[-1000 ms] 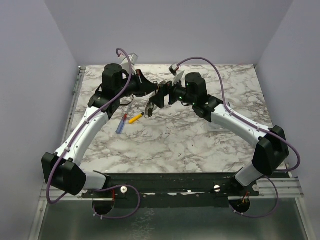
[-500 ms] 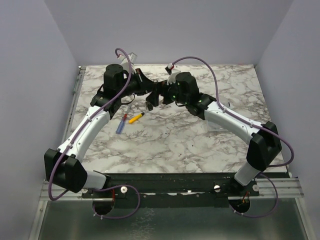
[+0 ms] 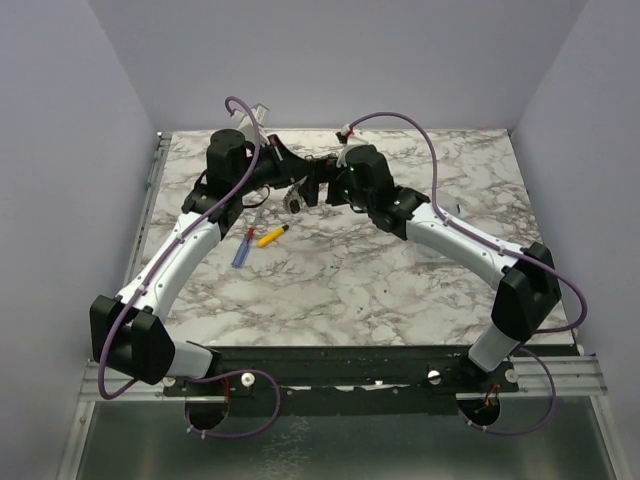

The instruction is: Remove the keys from the keyring

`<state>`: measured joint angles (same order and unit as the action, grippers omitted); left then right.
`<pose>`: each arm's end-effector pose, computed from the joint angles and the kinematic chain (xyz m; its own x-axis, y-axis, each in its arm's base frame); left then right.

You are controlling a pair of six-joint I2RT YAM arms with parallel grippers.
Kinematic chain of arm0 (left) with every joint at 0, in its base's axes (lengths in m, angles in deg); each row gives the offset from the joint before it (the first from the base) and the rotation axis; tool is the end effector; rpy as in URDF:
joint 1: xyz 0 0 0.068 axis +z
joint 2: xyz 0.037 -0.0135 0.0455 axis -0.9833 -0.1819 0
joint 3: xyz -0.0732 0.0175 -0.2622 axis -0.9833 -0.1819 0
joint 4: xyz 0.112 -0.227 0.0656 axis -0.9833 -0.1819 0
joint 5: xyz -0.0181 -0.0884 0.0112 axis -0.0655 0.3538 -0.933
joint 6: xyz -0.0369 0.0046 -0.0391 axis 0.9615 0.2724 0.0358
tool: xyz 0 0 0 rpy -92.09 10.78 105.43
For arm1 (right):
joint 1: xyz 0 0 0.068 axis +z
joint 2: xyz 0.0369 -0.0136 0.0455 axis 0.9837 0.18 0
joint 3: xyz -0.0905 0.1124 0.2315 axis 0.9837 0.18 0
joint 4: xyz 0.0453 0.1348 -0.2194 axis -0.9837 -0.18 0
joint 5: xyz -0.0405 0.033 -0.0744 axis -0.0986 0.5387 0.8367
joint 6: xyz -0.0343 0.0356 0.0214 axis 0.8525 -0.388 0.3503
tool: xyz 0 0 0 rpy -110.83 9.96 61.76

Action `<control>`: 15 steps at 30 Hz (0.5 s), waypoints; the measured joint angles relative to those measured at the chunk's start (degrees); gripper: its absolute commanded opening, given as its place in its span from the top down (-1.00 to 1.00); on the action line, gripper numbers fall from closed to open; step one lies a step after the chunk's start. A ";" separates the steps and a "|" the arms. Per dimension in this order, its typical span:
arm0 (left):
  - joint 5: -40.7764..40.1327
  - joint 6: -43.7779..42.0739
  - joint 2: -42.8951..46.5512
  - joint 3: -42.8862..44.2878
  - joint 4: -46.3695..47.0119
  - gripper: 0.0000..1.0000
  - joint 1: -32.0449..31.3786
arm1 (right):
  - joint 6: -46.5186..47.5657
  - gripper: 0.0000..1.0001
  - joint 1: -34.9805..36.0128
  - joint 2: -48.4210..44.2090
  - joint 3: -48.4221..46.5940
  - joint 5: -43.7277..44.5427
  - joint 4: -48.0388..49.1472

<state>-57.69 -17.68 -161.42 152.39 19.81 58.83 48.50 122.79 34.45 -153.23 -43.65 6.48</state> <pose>0.2942 -0.1280 0.3794 -0.6004 -0.3946 -0.6956 0.4443 0.5586 -0.7004 0.2948 0.2708 0.3326 -0.5002 0.1158 -0.8581 -0.4283 0.8282 0.3614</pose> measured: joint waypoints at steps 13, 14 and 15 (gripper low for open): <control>6.99 0.22 0.04 0.07 0.31 1.00 -1.49 | 10.10 -1.00 -5.66 -6.67 9.51 -17.33 4.79; 7.41 0.17 0.04 0.15 0.52 1.00 -1.77 | 10.10 -1.00 -6.91 -7.52 10.47 -19.41 5.18; 7.82 0.07 0.11 0.26 0.42 1.00 -1.84 | 10.01 -1.00 -8.26 -8.39 11.32 -20.87 5.68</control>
<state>-49.87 -17.62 -161.31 152.65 20.23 57.00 58.51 114.53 26.06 -141.90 -64.52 12.16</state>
